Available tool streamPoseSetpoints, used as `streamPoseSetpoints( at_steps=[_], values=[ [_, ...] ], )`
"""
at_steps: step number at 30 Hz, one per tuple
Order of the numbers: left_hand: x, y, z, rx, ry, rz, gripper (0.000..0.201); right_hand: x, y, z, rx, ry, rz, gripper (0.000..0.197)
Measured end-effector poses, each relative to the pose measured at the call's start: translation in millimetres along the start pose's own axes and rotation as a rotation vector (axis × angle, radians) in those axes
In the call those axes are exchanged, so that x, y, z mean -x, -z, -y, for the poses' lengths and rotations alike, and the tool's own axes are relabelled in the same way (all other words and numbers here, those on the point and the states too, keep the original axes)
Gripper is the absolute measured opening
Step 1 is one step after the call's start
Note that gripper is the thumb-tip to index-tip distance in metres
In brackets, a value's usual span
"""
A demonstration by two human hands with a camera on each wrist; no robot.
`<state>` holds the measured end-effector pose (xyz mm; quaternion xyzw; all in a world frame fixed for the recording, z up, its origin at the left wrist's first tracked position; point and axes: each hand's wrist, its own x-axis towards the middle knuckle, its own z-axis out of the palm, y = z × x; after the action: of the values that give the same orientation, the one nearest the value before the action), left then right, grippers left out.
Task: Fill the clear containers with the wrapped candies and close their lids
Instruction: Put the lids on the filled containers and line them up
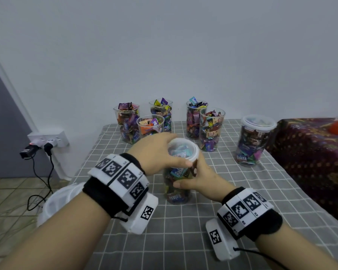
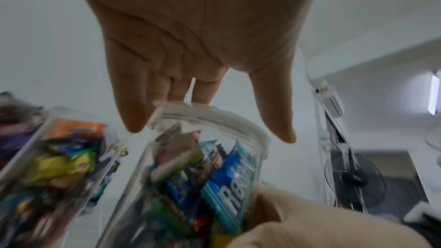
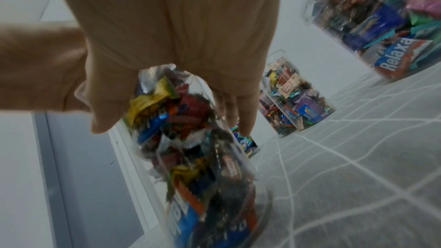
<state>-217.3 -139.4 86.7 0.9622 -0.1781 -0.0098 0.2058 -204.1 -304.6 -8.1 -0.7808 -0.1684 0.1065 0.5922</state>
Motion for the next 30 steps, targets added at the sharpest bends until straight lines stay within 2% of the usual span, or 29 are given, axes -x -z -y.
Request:
streamPoseSetpoints(
  at_steps=[3, 5, 7, 9, 11, 14, 19, 30],
  values=[
    [7, -7, 27, 0.362, 0.029, -0.037, 0.082, 6, 8, 7, 0.069, 0.030, -0.054, 0.116],
    [12, -13, 39, 0.530, 0.052, 0.015, 0.056, 9, 12, 13, 0.111, 0.047, -0.092, 0.123],
    [16, -19, 42, 0.658, 0.087, 0.085, 0.030, 10, 13, 18, 0.125, 0.069, -0.092, 0.108],
    [17, -25, 45, 0.758, 0.128, 0.112, 0.028, 11, 11, 21, 0.122, 0.105, -0.082, 0.076],
    [17, -30, 49, 0.836, 0.154, 0.109, 0.029, 11, 7, 19, 0.099, 0.132, -0.088, 0.067],
    [15, -35, 54, 0.909, 0.167, 0.088, 0.030, 10, 3, 14, 0.038, 0.163, -0.095, 0.065],
    [14, -40, 54, 0.944, 0.177, 0.068, 0.026, 6, -2, 7, 0.070, 0.202, -0.160, 0.070],
    [17, -44, 56, 1.007, 0.183, 0.063, 0.026, 6, -1, 6, 0.079, 0.180, -0.182, 0.078]
  ],
)
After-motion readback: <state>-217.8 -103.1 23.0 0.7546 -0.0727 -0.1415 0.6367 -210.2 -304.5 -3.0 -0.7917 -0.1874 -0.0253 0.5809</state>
